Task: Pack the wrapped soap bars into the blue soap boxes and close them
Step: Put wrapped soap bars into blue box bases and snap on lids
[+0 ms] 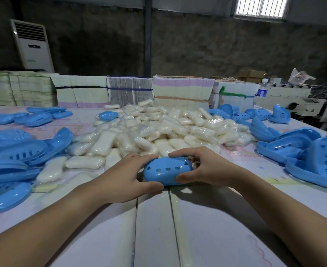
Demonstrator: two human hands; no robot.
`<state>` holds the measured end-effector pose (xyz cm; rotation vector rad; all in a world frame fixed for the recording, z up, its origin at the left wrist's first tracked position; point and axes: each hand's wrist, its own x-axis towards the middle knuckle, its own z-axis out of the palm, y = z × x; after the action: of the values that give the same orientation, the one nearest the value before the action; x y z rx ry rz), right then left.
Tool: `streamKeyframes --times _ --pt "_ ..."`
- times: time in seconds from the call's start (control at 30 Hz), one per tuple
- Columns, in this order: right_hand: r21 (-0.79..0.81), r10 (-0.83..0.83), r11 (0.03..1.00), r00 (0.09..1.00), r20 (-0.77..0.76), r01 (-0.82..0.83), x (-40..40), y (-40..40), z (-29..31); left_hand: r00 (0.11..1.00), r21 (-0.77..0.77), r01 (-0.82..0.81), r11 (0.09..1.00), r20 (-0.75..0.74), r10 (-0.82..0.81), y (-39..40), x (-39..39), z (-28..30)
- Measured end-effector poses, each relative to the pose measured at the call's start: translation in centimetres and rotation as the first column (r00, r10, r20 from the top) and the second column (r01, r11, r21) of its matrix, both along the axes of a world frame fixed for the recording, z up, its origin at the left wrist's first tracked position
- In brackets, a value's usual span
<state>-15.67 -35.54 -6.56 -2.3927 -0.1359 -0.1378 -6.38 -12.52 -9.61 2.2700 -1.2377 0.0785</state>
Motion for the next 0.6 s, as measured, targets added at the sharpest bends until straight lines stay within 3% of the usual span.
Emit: streamKeyframes --times 0.1,0.2,0.6 --pt "-0.048 0.025 0.999 0.999 -0.028 -0.026 -0.38 -0.36 0.69 0.998 0.01 0.017 1.0 0.058 -0.017 -0.12 -0.03 0.07" --pt "0.009 0.053 0.999 0.997 -0.051 -0.053 -0.84 -0.59 0.89 0.996 0.024 0.011 1.0 0.088 -0.014 -0.14 -0.03 0.03" --pt "0.098 0.131 0.986 0.991 0.021 -0.132 -0.85 -0.01 0.23 0.993 0.036 0.107 0.994 0.04 -0.108 0.23 -0.21 -0.03"
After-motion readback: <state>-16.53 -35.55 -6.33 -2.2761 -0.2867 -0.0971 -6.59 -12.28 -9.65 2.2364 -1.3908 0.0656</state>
